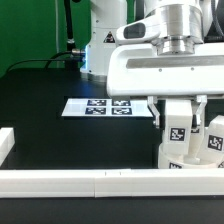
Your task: Assemble stool
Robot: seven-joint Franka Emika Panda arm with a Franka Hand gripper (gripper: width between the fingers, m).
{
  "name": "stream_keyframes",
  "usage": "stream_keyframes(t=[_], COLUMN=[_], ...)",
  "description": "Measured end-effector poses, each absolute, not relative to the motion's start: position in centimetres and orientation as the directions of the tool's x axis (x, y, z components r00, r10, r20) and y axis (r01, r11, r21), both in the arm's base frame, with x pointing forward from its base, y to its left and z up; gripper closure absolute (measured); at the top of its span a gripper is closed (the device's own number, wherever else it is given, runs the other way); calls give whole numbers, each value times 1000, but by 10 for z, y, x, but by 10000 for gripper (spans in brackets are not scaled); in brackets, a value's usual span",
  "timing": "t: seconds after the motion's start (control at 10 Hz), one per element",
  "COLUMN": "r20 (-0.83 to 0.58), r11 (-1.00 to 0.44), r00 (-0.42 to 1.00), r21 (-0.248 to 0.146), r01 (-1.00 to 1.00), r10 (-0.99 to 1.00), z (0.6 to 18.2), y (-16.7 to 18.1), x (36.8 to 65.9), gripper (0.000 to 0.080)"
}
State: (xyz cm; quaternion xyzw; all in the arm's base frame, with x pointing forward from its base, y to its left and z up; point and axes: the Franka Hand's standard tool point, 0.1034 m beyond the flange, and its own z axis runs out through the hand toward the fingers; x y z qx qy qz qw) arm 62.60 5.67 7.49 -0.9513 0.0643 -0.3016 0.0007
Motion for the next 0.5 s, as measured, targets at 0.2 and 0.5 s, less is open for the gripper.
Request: stream_keyframes(t=[0.2, 0.5], r20=[576, 578], r11=[-990, -989], r00=[806, 804], r21=[-43, -40], r01=[-133, -143], r10=[-133, -140], z=[75, 74], y=[57, 57], x=[626, 626], gripper=[468, 466])
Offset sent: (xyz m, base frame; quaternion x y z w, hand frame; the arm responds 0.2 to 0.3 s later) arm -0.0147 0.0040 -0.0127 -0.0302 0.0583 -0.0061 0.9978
